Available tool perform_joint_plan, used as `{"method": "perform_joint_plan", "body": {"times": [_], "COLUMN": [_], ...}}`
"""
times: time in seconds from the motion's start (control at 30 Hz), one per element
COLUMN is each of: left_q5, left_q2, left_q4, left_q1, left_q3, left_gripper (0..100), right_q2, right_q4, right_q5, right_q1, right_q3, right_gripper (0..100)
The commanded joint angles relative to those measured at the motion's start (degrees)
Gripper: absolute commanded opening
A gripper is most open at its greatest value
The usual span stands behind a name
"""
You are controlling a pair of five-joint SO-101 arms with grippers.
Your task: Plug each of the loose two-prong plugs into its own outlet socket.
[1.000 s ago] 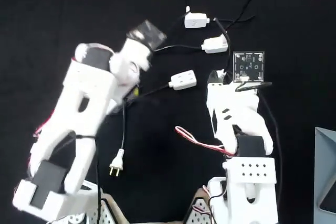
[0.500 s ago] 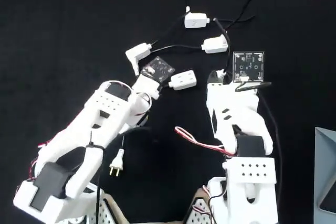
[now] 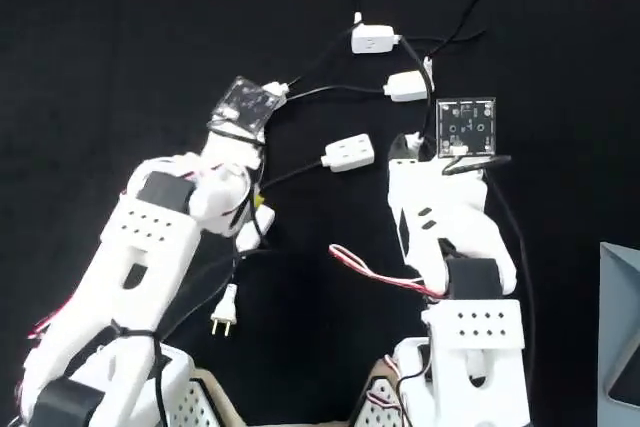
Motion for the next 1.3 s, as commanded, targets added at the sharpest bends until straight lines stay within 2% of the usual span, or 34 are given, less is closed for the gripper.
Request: {"method": "perform_joint_plan", "body": {"times": [0.0, 0.13, 0.23, 0.43, 0.6, 0.83, 0.9, 1.07, 1.27], "left_q5": [0.6, 0.6, 0.5, 0.5, 0.5, 1.1, 2.1, 7.5, 7.6], "left_q2": [-2.5, -2.5, -2.5, -3.1, -3.2, -3.3, -4.7, -14.9, -32.9], "left_q4": [-5.9, -15.3, -18.5, -17.9, -13.0, -6.7, -2.8, 4.1, 3.8], "left_q1": [-2.7, -2.9, -0.7, 6.3, 10.9, 1.1, -1.0, -8.4, -22.4], "left_q3": [4.6, 12.5, 17.3, 19.5, 17.3, 11.7, 10.6, 11.8, 20.1], "left_gripper": [17, 13, 15, 16, 15, 15, 15, 15, 16], "right_q2": [-0.2, -0.2, -0.2, -0.2, -0.2, -0.2, -0.2, -0.2, 2.6], "right_q4": [-1.1, -1.1, -1.1, -1.1, -1.1, -0.5, 2.4, 13.5, 14.2], "right_q5": [-0.4, -0.4, -0.4, -0.4, -0.4, -0.2, 3.1, 5.4, 5.3], "right_q1": [-1.0, -1.0, -1.0, -1.0, -1.0, -1.1, -2.3, -12.2, -24.0], "right_q3": [-0.7, -0.7, -0.7, -0.7, -0.7, -0.9, -2.0, -6.1, -6.3], "right_gripper": [1.2, 1.2, 1.2, 1.2, 1.2, 1.2, 1.2, 1.2, 1.1]}}
